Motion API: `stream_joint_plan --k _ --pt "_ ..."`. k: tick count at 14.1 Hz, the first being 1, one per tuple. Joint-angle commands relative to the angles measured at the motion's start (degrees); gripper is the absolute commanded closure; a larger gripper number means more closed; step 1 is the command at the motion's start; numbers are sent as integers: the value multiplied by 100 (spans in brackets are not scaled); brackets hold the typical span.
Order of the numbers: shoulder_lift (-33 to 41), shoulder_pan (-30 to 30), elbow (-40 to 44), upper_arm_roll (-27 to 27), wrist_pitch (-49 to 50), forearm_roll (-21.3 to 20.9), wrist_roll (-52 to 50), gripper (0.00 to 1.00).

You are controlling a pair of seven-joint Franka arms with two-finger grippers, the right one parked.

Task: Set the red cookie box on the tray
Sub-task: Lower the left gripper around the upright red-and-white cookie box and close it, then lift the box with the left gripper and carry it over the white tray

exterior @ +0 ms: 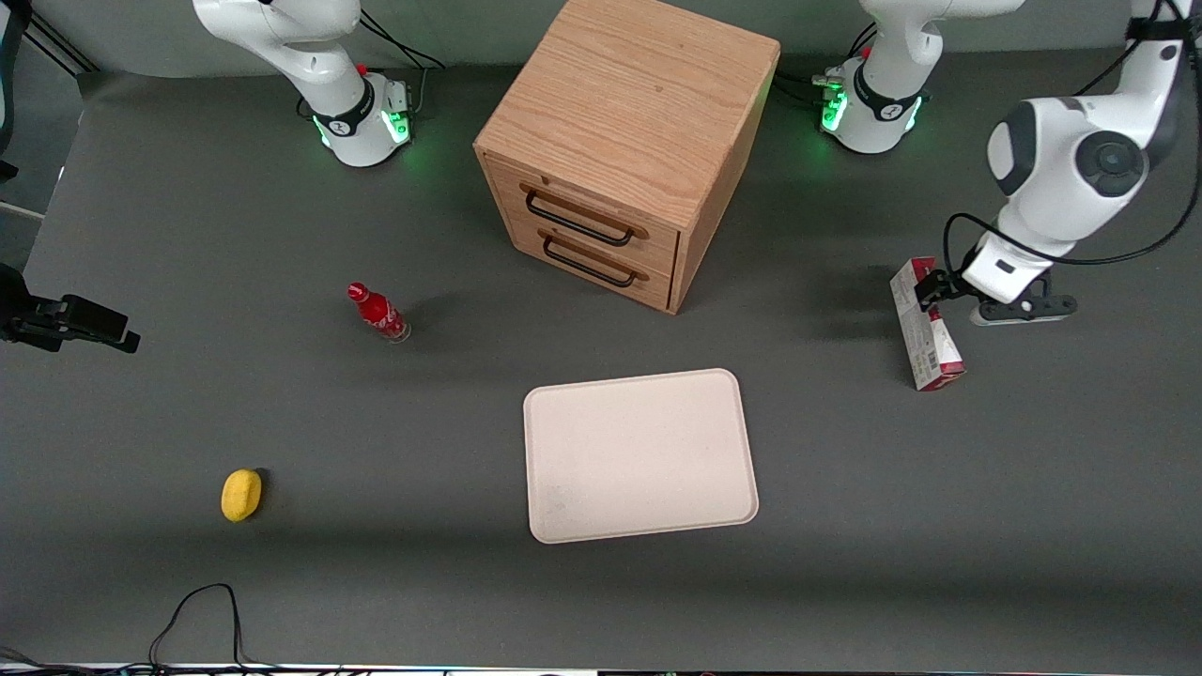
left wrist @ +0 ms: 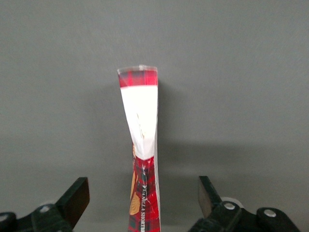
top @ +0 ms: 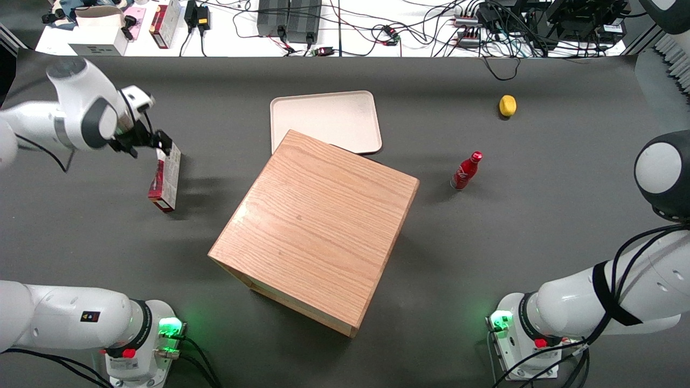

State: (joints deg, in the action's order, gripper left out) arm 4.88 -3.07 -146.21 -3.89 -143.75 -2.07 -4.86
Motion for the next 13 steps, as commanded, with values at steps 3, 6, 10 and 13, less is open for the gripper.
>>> stream_joint_plan --k 3,6,10,13 --pt "-408 53 -478 38 -952 -74 -76 0" --pt "-733 17 -470 12 -1225 -66 -68 1" --pt "-945 -27 -452 -94 -1366 -74 -68 61" --pt "-954 -27 -434 -103 -1235 -74 -68 100"
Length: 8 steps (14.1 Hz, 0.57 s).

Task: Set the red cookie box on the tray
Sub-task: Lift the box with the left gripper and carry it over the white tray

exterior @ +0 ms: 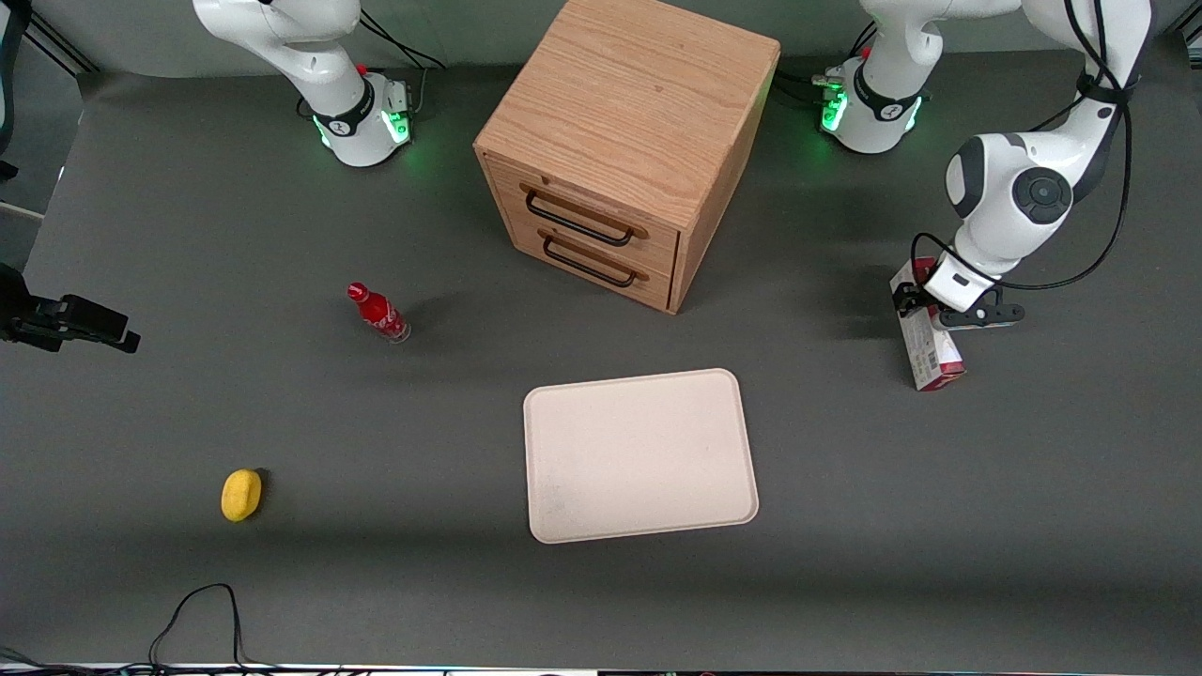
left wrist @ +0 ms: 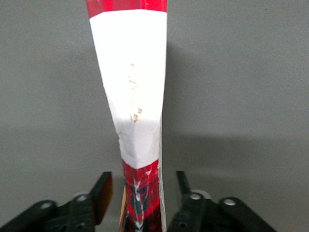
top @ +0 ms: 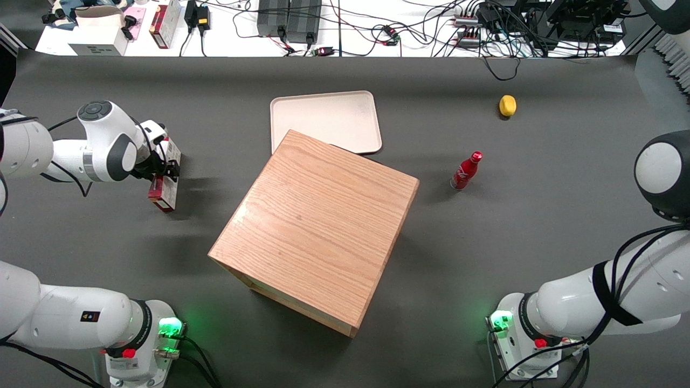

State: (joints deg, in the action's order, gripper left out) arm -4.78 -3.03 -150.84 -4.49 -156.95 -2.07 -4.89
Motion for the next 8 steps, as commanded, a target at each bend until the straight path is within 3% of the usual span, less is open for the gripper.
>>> stream_joint_plan --k 1,4,8 --pt "29 -31 37 -52 112 -65 -74 100" --pt "125 -31 308 -52 470 -65 -39 100" --pt "354 -31 1571 -52 2252 -83 49 100"
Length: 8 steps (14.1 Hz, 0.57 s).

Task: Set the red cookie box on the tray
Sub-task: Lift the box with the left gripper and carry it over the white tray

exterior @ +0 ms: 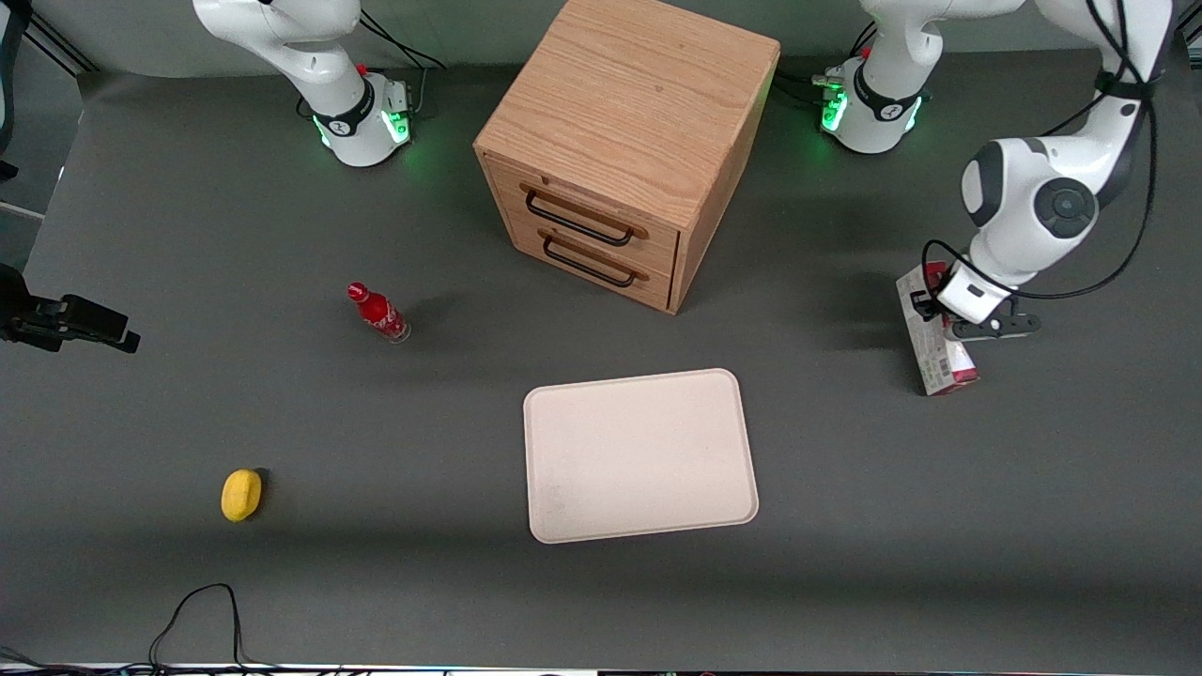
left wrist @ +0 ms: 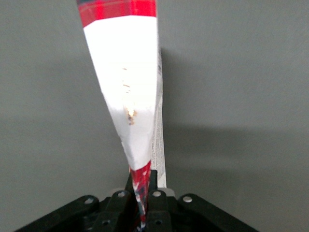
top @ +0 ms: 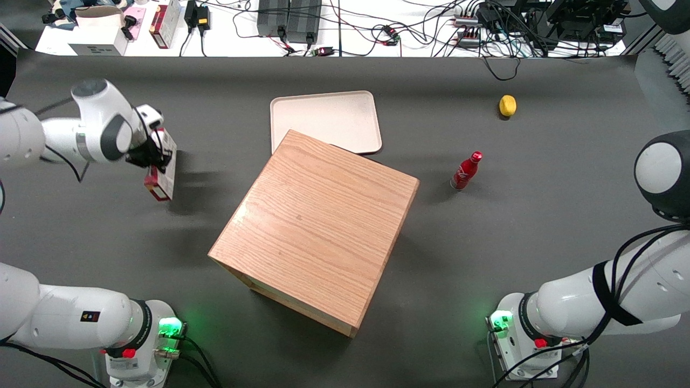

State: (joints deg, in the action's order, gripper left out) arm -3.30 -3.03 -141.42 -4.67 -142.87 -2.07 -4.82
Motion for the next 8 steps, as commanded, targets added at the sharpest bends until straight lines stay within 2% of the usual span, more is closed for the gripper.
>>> stream_joint_plan --k 1,8 --pt "207 -39 1051 -25 1327 -91 51 100" --pt "-284 -329 4653 -8 4597 93 183 100"
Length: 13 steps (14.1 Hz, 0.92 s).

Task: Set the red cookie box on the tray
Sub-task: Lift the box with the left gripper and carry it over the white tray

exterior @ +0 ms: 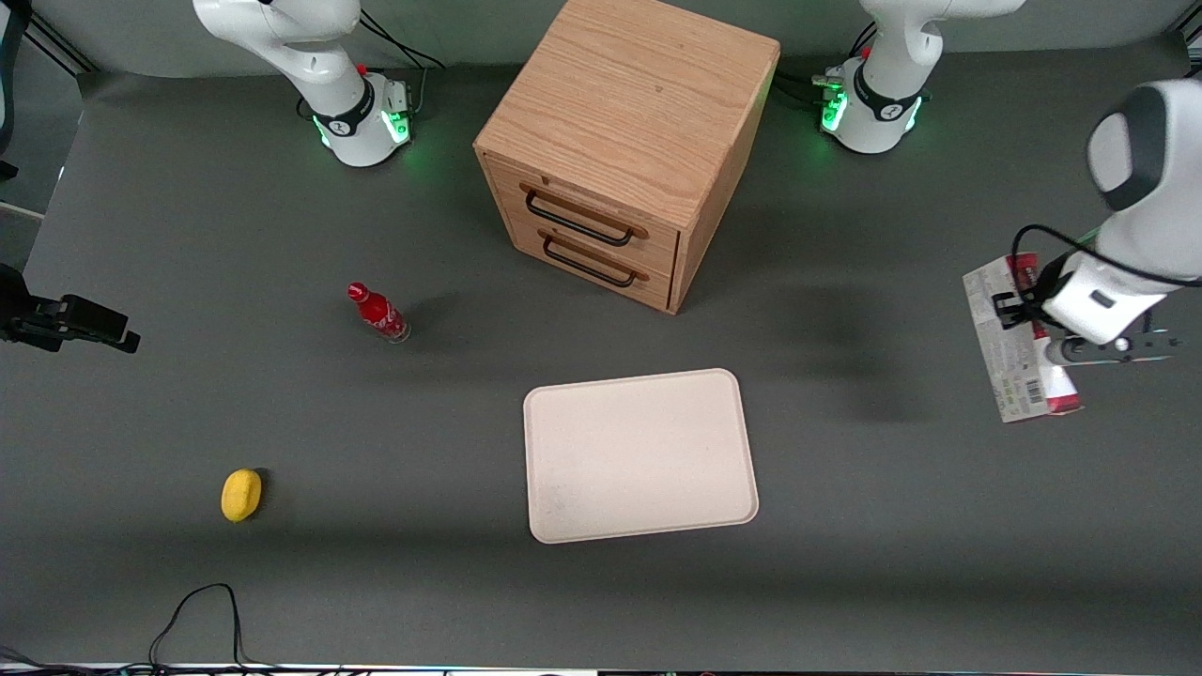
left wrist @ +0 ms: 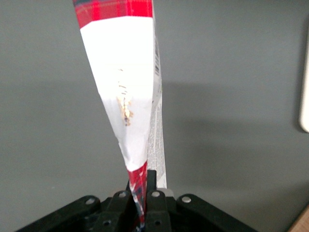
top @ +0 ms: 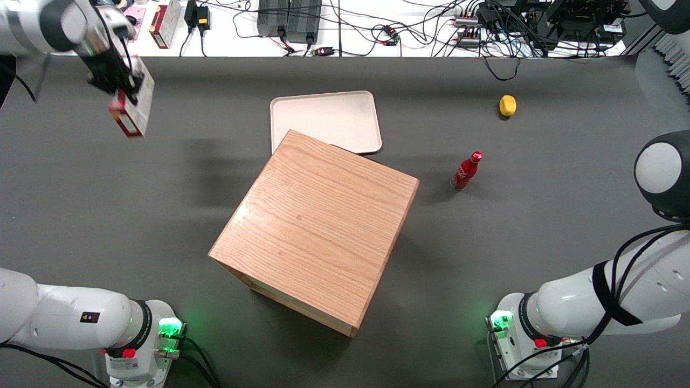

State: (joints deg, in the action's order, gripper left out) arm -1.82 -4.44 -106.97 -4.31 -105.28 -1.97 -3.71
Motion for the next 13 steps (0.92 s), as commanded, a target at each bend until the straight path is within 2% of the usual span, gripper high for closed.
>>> stream_joint_plan --k 1,3,6,13 --pt "-633 -250 1762 -44 1243 231 55 100" --pt "-1125 -408 2826 -53 1956 600 -7 100" --pt "-2012 -829 4189 -18 2345 681 -847 100" --pt "-3534 -1717 5599 307 2119 672 -2651 100"
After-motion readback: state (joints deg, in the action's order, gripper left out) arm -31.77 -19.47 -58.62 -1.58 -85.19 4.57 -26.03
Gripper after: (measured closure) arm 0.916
